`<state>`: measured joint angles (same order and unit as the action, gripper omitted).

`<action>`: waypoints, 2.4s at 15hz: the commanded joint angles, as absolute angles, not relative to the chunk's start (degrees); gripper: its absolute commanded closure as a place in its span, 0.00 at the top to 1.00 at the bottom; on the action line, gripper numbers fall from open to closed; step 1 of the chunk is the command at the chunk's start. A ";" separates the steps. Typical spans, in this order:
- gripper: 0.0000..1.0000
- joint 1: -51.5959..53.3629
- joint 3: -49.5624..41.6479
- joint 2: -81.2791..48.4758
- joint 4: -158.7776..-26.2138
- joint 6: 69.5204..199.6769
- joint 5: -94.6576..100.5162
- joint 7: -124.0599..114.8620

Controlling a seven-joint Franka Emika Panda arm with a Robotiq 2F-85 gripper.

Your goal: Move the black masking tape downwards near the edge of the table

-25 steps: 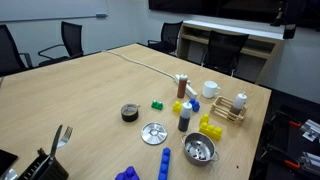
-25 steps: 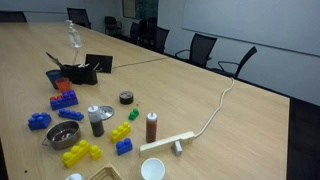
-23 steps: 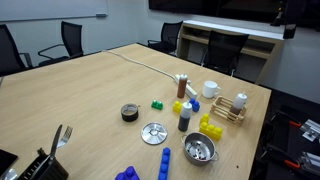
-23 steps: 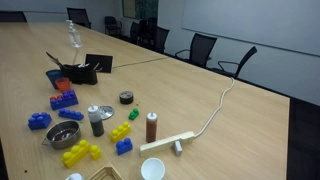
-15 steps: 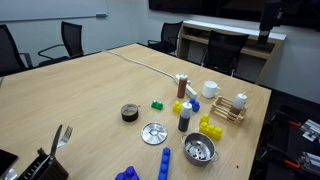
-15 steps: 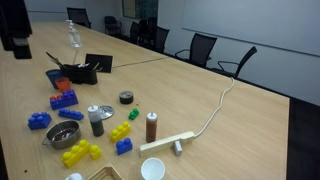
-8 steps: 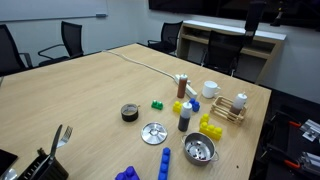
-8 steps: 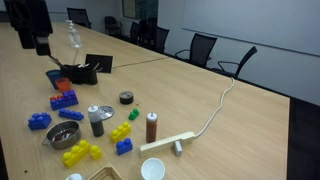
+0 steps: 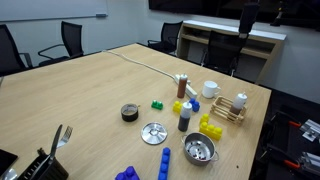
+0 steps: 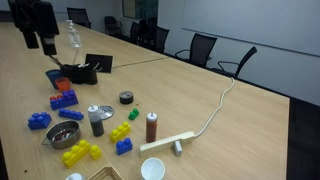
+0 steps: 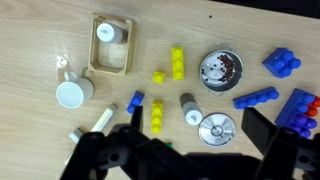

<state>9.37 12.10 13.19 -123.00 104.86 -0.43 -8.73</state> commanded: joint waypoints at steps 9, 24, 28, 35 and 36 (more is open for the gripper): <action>1.00 13.55 13.20 -16.25 -101.48 125.36 -5.44 1.37; 1.00 15.01 11.37 -23.79 -94.87 126.76 -3.32 -6.31; 1.00 16.28 9.28 -31.10 -88.09 126.87 0.60 -8.87; 1.00 18.35 6.36 -40.91 -81.04 127.23 4.95 -11.26; 1.00 18.75 6.10 -41.86 -79.79 127.20 5.16 -11.50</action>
<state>18.44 6.42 -41.75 -80.07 127.42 5.43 -11.59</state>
